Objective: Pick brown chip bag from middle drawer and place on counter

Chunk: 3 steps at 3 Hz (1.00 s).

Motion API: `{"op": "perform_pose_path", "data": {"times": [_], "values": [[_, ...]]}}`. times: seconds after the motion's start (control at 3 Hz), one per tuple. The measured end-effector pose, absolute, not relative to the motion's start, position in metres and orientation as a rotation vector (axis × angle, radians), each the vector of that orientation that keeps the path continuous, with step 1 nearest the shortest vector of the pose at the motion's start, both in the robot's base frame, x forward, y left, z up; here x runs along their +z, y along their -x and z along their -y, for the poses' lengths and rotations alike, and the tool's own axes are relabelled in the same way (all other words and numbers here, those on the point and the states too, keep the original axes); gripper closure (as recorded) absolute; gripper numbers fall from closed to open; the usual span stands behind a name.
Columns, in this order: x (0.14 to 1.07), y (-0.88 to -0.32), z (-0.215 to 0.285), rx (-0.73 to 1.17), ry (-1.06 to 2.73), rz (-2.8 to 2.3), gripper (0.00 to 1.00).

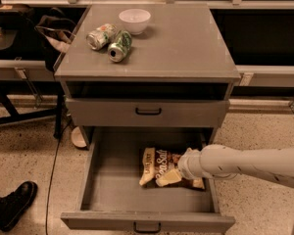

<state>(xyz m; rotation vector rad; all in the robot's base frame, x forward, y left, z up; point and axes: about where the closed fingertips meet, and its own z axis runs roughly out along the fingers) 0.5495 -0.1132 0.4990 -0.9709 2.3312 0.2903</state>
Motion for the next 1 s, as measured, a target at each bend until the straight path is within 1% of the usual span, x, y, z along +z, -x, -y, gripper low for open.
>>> {"op": "perform_pose_path", "data": {"times": [0.33,0.67,1.0], "values": [[0.496,-0.551,0.111,0.351,0.974,-2.309,0.0],[0.474,-0.561,0.105,0.51,0.996,-2.231,0.0],[0.444,-0.585,0.104,0.632,0.996,-2.172,0.0]]}}
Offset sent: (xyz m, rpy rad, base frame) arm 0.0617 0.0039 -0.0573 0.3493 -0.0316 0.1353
